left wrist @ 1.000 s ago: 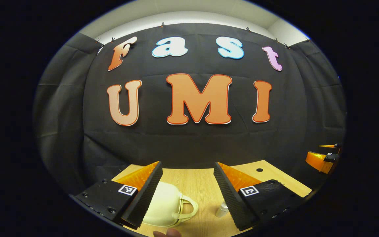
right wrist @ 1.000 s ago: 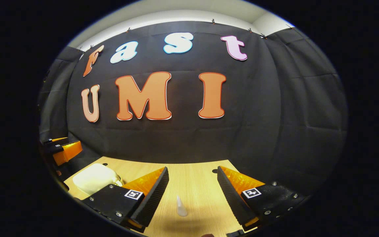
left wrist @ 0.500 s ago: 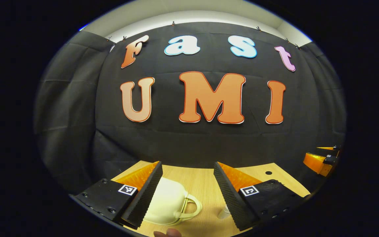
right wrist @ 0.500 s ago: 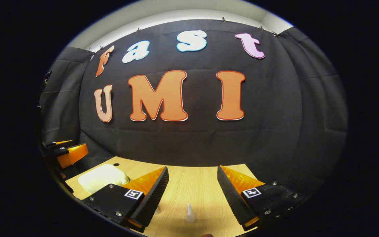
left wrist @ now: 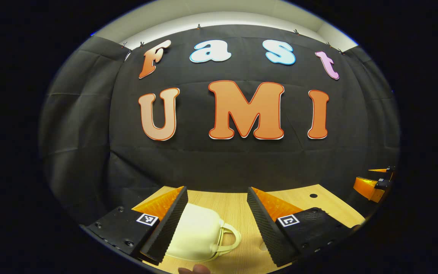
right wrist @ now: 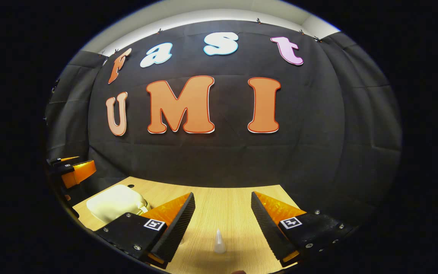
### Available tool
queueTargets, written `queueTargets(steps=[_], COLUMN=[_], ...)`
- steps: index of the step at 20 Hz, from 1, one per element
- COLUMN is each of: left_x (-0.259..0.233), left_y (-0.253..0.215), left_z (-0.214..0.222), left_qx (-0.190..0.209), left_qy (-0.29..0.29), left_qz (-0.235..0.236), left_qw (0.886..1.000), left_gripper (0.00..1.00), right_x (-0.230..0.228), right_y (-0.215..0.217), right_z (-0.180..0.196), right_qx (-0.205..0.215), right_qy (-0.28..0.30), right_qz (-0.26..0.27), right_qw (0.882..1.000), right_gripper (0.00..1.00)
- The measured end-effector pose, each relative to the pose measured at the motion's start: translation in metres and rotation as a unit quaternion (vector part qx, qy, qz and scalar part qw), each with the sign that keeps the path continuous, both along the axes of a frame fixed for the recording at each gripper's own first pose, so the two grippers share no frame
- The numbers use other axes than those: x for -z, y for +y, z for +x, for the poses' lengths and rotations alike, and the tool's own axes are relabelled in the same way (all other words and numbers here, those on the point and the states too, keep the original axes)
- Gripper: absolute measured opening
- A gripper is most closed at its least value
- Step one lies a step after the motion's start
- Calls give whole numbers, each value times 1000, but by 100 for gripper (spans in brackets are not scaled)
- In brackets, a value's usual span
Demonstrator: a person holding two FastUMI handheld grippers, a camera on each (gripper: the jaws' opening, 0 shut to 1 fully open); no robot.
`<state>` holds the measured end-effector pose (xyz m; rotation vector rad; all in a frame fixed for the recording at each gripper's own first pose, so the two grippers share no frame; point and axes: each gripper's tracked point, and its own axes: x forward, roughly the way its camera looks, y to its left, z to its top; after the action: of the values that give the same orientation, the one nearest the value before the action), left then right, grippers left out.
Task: First open the suitcase, pack the skin care products into it, and then close the suitcase.
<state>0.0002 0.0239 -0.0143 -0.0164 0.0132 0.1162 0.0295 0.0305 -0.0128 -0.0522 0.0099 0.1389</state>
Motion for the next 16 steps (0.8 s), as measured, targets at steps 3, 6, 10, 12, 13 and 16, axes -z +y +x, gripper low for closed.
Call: queueTargets(steps=[3,6,10,12,13,16], left_x=[-5,1,33,58,75,123], left_y=[-2,-4,-10,-14,-17,-27], left_z=[1,-1,-4,-3,-5,-12], left_qx=[5,7,16,28,38,63], left_qy=[2,11,46,67,80,111], left_qz=[33,96,193,248,273,367], left_qw=[999,995,980,966,958,921], left_gripper=[98,98,99,99,99,99], right_x=[1,7,20,27,31,43], right_y=[-7,-9,-11,-17,-20,-34], right_z=[-3,-2,-4,-5,-5,-7], right_qx=[9,14,18,26,31,44], right_qy=[-1,7,24,30,34,47], right_qz=[-4,-2,6,2,3,2], right_qw=[1000,1000,1000,999,999,998], right_gripper=[94,94,94,94,94,94])
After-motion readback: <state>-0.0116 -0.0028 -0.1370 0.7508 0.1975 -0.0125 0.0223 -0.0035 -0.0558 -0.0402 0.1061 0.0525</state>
